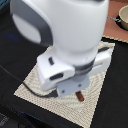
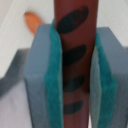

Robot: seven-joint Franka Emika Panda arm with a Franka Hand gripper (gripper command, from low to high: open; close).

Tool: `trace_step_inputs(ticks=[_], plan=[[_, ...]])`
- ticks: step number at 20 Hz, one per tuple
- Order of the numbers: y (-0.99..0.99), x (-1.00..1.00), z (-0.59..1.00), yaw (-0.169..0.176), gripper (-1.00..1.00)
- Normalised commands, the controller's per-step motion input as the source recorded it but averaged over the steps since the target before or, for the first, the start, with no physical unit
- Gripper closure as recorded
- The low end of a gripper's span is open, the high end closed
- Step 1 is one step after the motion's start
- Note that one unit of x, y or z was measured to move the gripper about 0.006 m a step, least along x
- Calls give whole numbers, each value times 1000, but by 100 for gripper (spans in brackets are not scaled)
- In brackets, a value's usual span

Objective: Interact with the objects in diverse but meaningful ways.

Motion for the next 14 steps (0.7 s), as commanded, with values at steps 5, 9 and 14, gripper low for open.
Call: trace_step_inputs(ticks=[5,9,14], plan=[[945,45,717,70,100],[973,0,459,54,100],[959,-35,137,50,100]])
